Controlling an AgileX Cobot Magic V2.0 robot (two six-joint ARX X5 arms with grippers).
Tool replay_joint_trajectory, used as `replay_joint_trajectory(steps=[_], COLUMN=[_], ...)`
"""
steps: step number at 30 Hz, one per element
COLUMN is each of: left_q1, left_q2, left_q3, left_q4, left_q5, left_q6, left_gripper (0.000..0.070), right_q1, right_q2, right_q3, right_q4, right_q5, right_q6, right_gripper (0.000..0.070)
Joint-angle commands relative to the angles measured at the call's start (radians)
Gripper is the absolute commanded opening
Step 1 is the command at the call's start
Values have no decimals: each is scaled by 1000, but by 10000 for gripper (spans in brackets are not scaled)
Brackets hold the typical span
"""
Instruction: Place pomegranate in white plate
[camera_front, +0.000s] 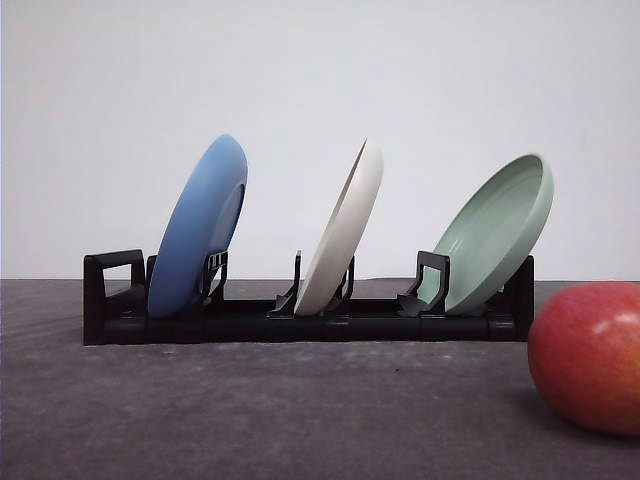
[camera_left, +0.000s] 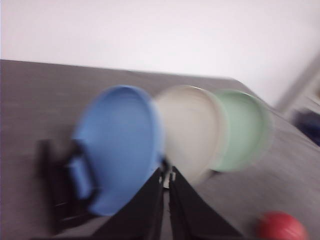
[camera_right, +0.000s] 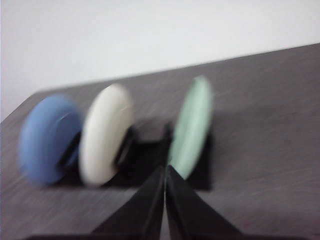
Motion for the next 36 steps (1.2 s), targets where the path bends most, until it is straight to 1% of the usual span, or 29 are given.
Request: replay_joint_trajectory(steps=[1, 4, 6, 8, 13, 16, 17, 19, 20, 21, 22, 23, 24, 25, 26, 27, 28, 33, 36], left_q1=[-11, -32, -46, -58, -88, -102, -106, -116, -123, -131, -138, -147, -159, -170, -186, -202, -220, -320, -389], left_q2=[40, 96, 121, 138, 150, 151, 153, 158, 165, 170, 177, 185, 195, 205, 219, 233, 250, 364, 454], left_q3=[56, 104, 110, 110, 110, 110, 110, 110, 110, 110, 110, 110, 110, 110, 110, 110, 110, 116, 150], left_q4=[-21, -42, -42, -45, -45, -45, -45, -45, -45, -45, -45, -45, -45, -41, -33, -22, -8, 67, 68], left_q5=[86, 206, 263, 275, 274, 271, 267, 253, 242, 236, 232, 226, 218, 209, 192, 176, 161, 127, 61], left_q6=[80, 152, 181, 196, 198, 224, 233, 240, 240, 239, 238, 237, 230, 218, 198, 175, 154, 117, 95], left_gripper=[3, 0, 0, 0, 0, 5, 16, 87, 154, 230, 320, 421, 534, 618, 673, 679, 678, 678, 678], right_q1=[-1, -1, -1, -1, -1, -1, -1, -1, -1, -1, -1, -1, -1, -1, -1, -1, -1, -1, -1], right_q2=[46, 108, 133, 145, 150, 150, 150, 150, 150, 150, 150, 150, 150, 150, 150, 150, 150, 150, 150], right_q3=[63, 134, 154, 158, 158, 158, 158, 158, 158, 158, 158, 158, 158, 158, 158, 158, 158, 158, 158], right_q4=[-44, -97, -100, -87, -76, -73, -72, -72, -72, -72, -72, -72, -72, -72, -72, -72, -72, -72, -72], right_q5=[-85, -220, -292, -337, -337, -331, -331, -331, -331, -331, -331, -331, -331, -331, -331, -331, -331, -331, -331], right_q6=[-83, -162, -180, -181, -181, -182, -187, -195, -196, -196, -196, -196, -196, -196, -196, -196, -196, -196, -196], right_gripper=[0, 0, 0, 0, 0, 0, 2, 18, 41, 89, 163, 255, 362, 452, 533, 574, 588, 588, 588])
